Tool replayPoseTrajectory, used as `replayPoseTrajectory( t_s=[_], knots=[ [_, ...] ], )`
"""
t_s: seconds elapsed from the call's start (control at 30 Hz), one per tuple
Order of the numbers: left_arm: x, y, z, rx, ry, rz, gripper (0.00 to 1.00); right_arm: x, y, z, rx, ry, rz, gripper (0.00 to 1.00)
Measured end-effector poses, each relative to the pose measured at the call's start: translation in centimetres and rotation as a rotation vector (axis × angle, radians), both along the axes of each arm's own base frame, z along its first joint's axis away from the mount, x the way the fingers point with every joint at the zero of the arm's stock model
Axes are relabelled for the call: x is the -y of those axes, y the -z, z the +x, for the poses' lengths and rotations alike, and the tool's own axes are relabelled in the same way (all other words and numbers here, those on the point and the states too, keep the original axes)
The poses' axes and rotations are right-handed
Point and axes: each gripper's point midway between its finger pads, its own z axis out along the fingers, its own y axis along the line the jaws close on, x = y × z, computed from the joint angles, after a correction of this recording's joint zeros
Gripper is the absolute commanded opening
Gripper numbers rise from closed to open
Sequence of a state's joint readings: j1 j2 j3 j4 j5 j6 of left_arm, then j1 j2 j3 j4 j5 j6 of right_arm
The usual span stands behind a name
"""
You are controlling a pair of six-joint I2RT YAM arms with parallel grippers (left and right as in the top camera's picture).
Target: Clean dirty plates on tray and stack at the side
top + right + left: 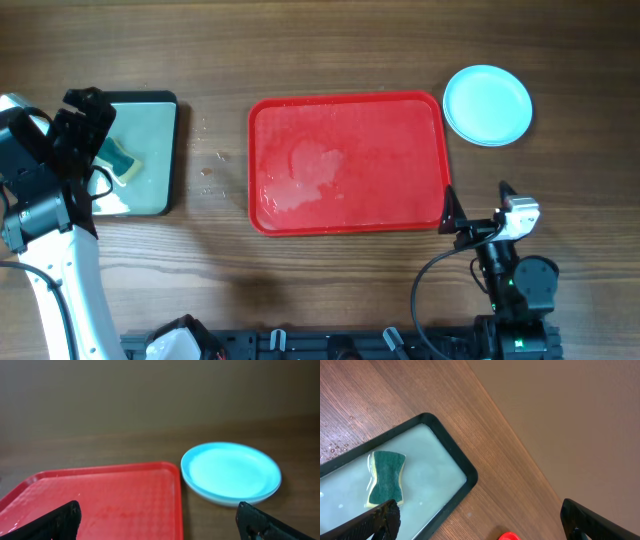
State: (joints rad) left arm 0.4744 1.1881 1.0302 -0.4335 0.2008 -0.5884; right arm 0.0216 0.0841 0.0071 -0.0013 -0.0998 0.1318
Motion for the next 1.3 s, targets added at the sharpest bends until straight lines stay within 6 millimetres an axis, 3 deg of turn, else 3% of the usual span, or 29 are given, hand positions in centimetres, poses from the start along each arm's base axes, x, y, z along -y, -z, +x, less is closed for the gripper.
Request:
replayPoseTrajectory(
  t_s=[0.13,0.63,1.3],
  knots=[
    [0.0,0.0,0.0,0.000,0.000,0.000,1.00,0.3,-1.5,-0.3,0.066,0.017,-0.006,1.00],
    [0.0,0.0,0.0,0.000,0.000,0.000,1.00,0.4,-1.5,-0.3,0.083,0.015,-0.154,1.00],
    [0.0,0.0,0.0,0.000,0.000,0.000,1.00,0.4,-1.5,-0.3,0.082,0.016,-0.143,1.00]
  ],
)
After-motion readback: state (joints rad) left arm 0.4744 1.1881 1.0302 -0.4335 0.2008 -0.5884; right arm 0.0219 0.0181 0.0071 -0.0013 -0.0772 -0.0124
